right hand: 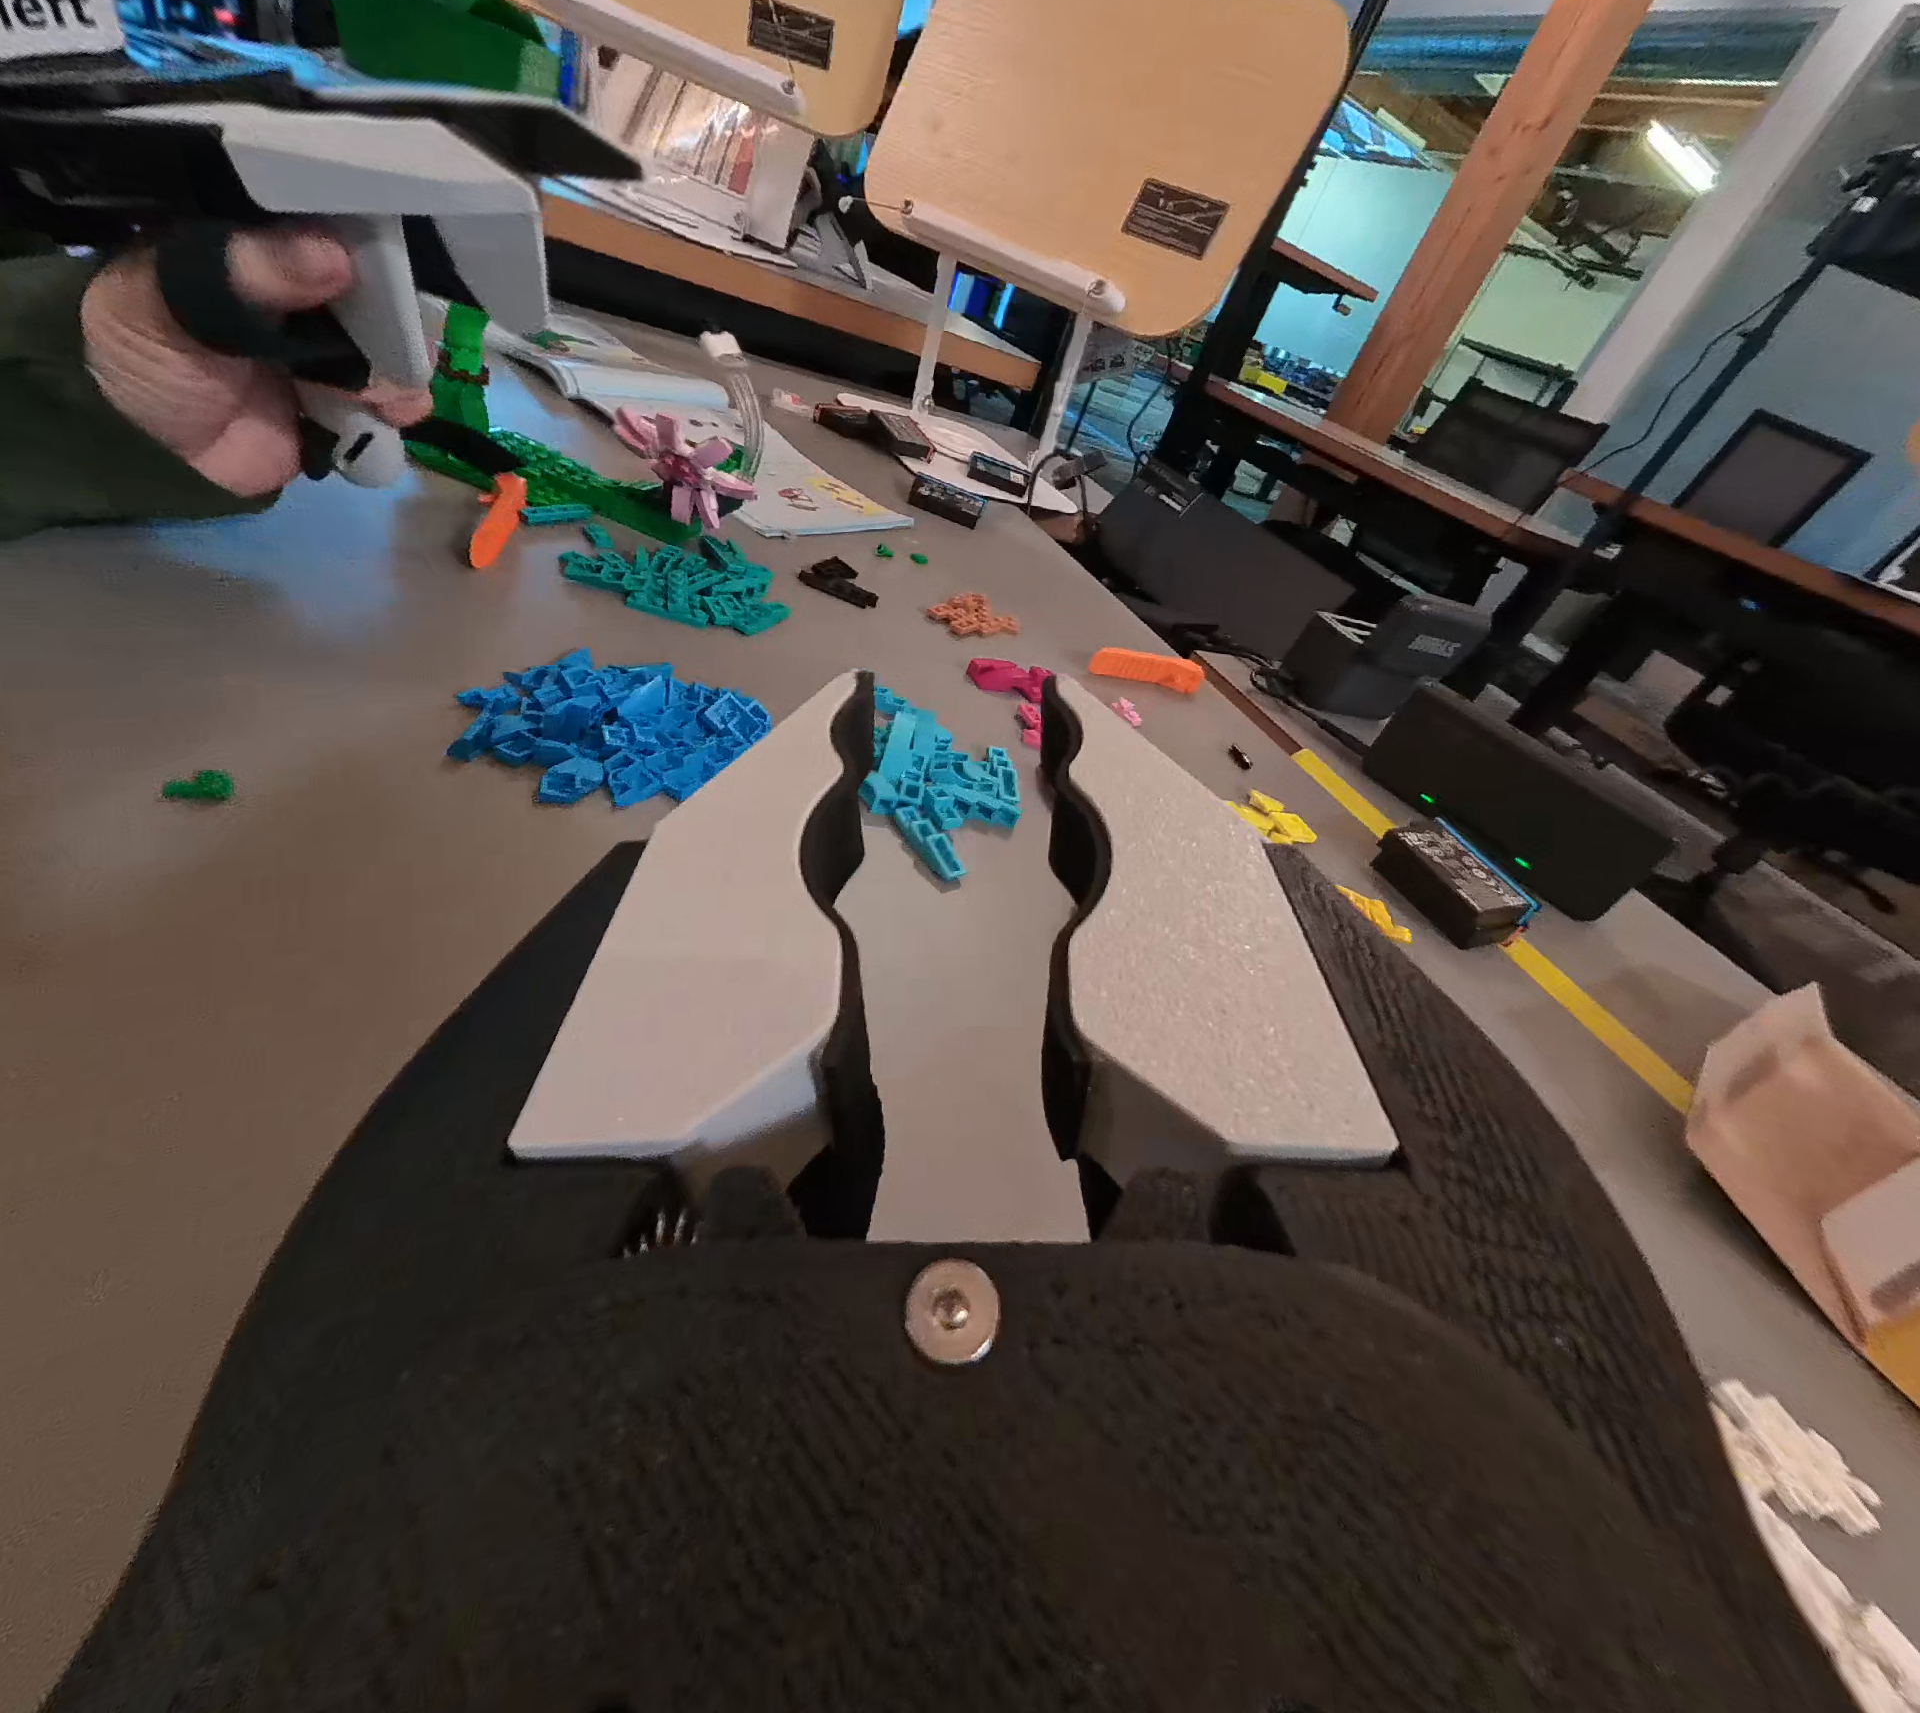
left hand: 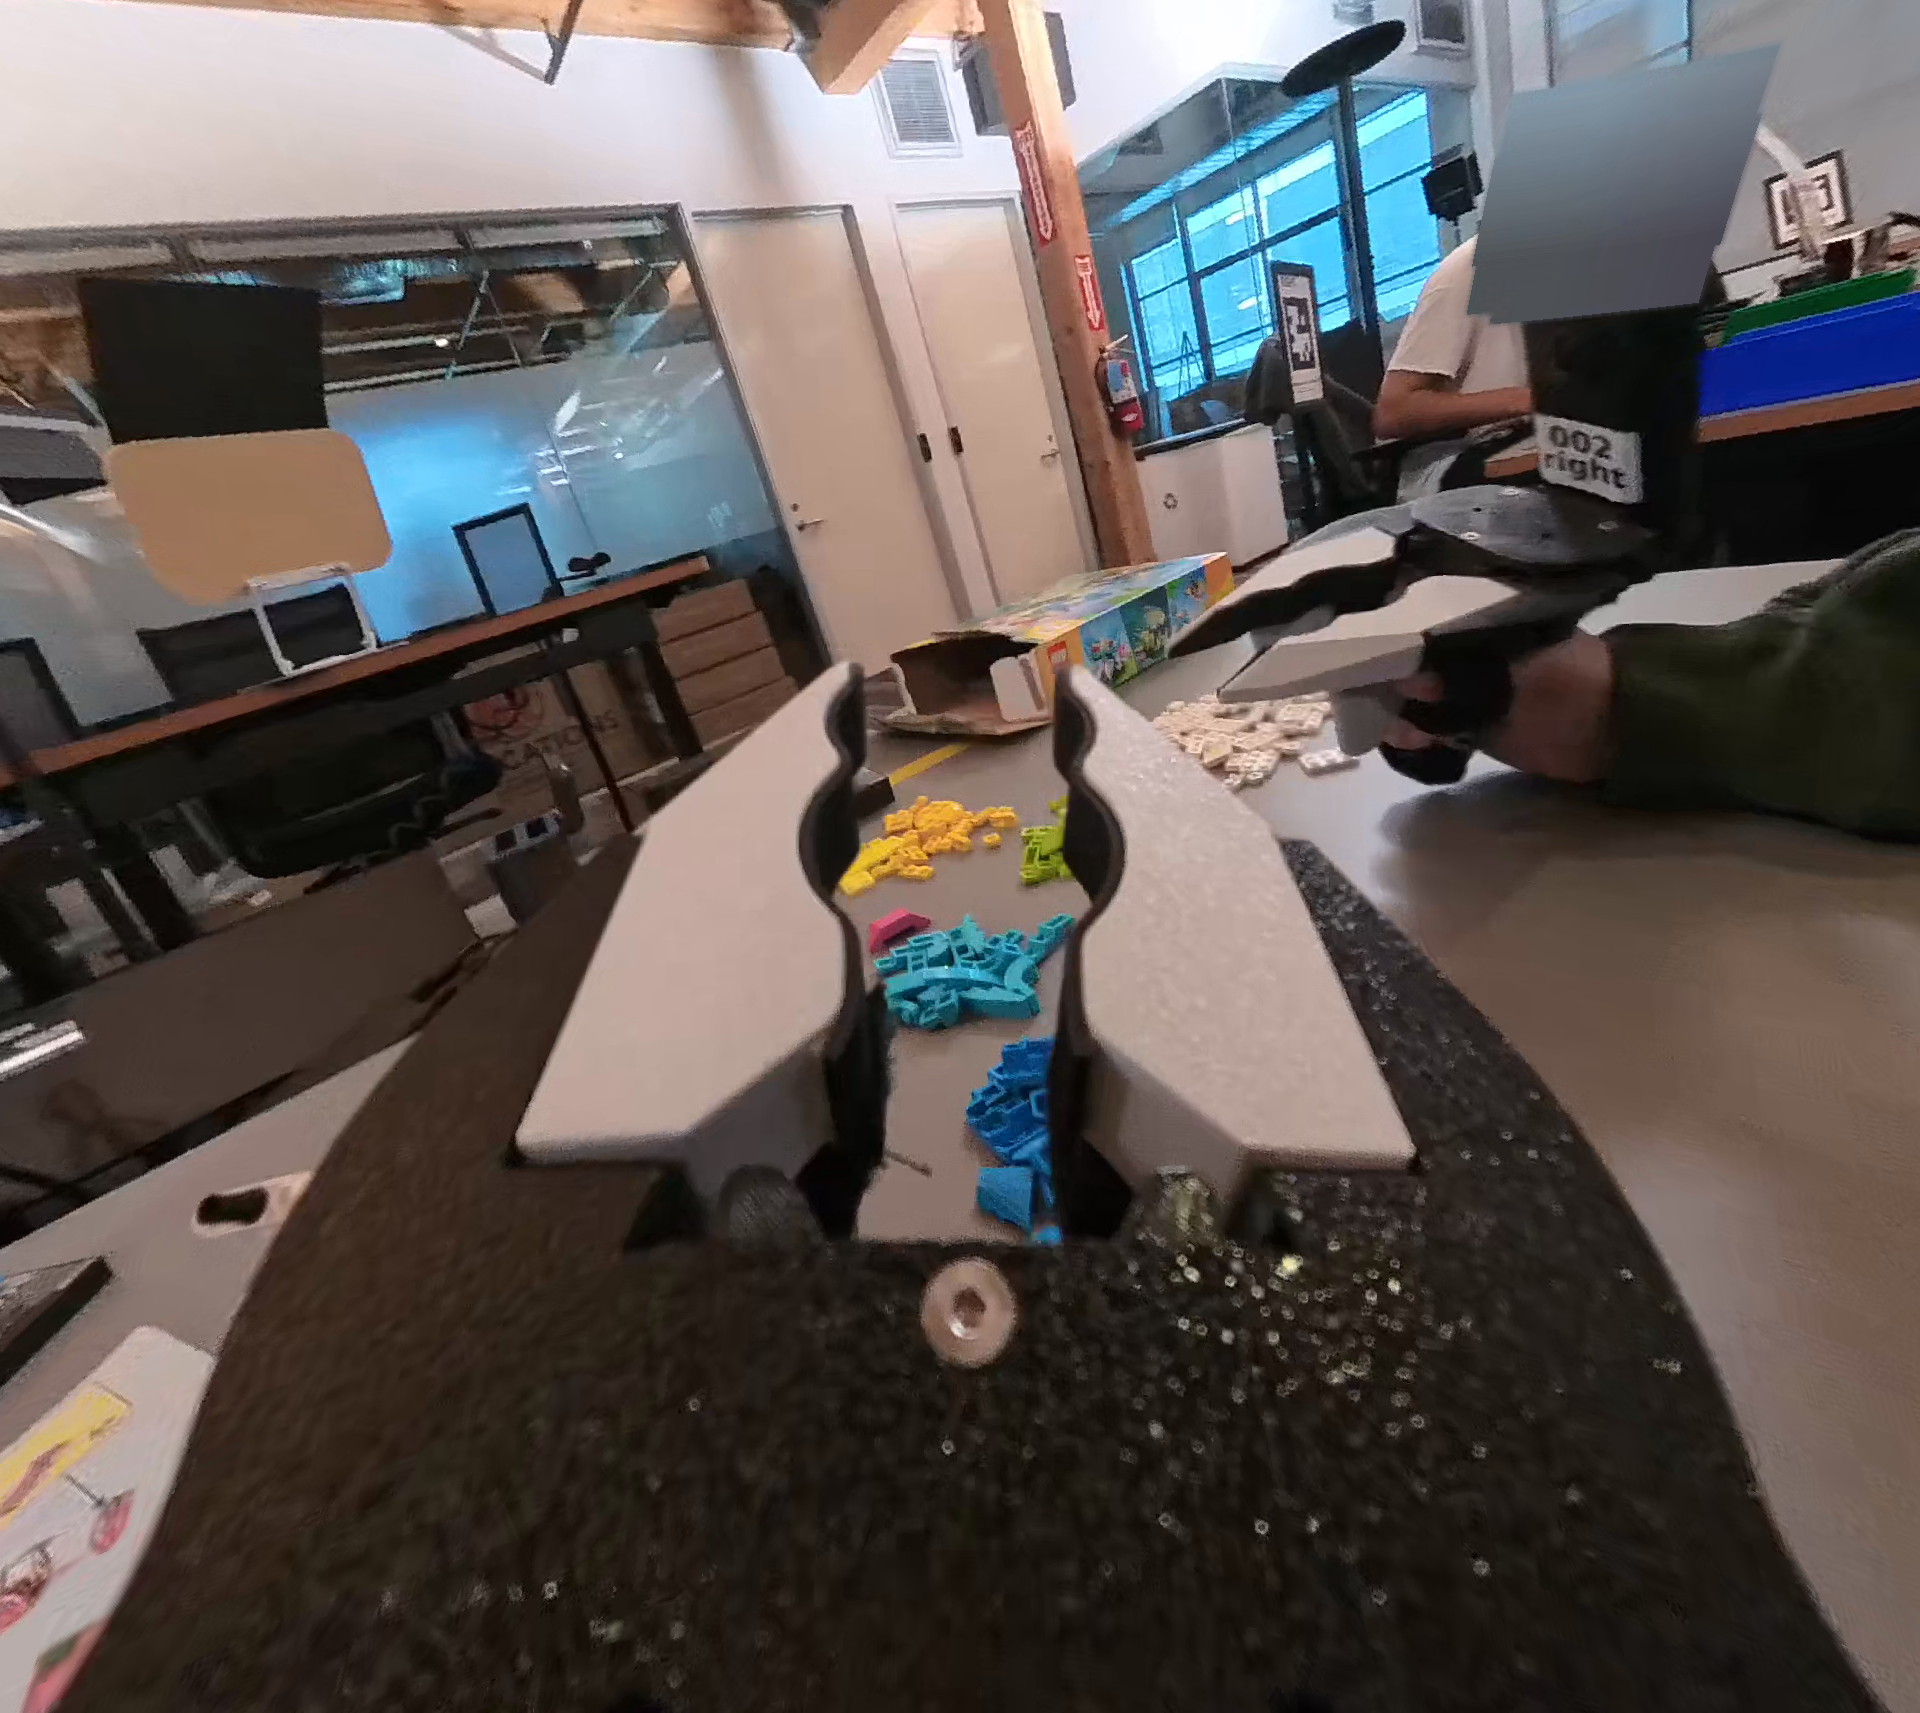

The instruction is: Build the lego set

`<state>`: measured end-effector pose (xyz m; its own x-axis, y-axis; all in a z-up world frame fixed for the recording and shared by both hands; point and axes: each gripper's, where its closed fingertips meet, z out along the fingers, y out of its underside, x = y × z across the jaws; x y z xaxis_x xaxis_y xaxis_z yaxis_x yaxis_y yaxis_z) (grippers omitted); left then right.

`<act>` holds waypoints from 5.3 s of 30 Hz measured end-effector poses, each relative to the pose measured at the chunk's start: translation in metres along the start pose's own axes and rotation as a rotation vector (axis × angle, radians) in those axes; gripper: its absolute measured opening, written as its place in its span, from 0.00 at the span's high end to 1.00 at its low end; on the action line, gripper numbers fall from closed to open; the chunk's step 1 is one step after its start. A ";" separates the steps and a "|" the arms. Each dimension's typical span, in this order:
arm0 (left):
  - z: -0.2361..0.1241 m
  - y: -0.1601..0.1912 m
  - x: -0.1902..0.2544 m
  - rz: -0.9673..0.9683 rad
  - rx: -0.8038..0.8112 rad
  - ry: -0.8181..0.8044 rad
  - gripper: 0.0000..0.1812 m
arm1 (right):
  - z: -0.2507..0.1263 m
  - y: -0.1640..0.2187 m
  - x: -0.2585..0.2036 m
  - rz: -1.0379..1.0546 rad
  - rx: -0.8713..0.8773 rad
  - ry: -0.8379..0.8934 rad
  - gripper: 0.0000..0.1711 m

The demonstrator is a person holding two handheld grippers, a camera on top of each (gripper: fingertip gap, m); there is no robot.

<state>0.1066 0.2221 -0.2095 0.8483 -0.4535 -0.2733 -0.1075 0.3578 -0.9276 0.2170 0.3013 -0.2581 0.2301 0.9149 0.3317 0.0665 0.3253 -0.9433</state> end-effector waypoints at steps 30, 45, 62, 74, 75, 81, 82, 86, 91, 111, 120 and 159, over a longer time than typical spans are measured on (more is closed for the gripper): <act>0.016 0.036 0.020 -0.130 -0.146 0.144 0.84 | -0.023 0.069 -0.091 0.255 -0.607 -0.628 0.83; 0.022 0.043 0.027 -0.133 -0.194 0.174 0.84 | -0.006 0.063 -0.057 0.235 -0.497 -0.486 0.84; 0.029 0.053 0.068 -0.071 -0.299 0.318 0.80 | -0.003 0.040 -0.072 0.183 -0.355 -0.565 0.96; 0.035 0.053 0.099 -0.153 -0.342 0.375 0.79 | -0.011 -0.023 -0.082 0.470 -0.006 -0.728 0.96; 0.035 0.050 0.099 -0.167 -0.321 0.378 0.79 | -0.010 -0.022 -0.082 0.460 -0.009 -0.723 0.96; 0.034 0.048 0.102 -0.241 -0.315 0.404 0.85 | -0.009 -0.023 -0.084 0.408 0.008 -0.695 0.96; 0.034 0.049 0.103 -0.239 -0.316 0.407 0.87 | -0.009 -0.024 -0.083 0.402 0.014 -0.690 0.96; 0.033 0.045 0.101 -0.241 -0.294 0.407 0.91 | -0.009 -0.027 -0.081 0.392 0.040 -0.673 0.96; 0.033 0.043 0.101 -0.273 -0.280 0.414 0.90 | -0.009 -0.027 -0.084 0.368 0.036 -0.674 0.96; 0.033 0.042 0.100 -0.279 -0.261 0.414 0.92 | -0.007 -0.025 -0.088 0.311 0.025 -0.655 0.96; 0.032 0.057 0.070 -0.252 -0.329 0.266 0.92 | -0.005 0.050 -0.074 0.137 -0.415 -0.513 0.78; 0.033 0.059 0.072 -0.227 -0.338 0.266 0.92 | -0.009 0.052 -0.099 0.123 -0.471 -0.623 0.66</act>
<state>0.1782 0.2376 -0.2752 0.7127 -0.6980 -0.0694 -0.1349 -0.0393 -0.9901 0.2067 0.2251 -0.3397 -0.3141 0.9486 0.0401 0.5119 0.2048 -0.8343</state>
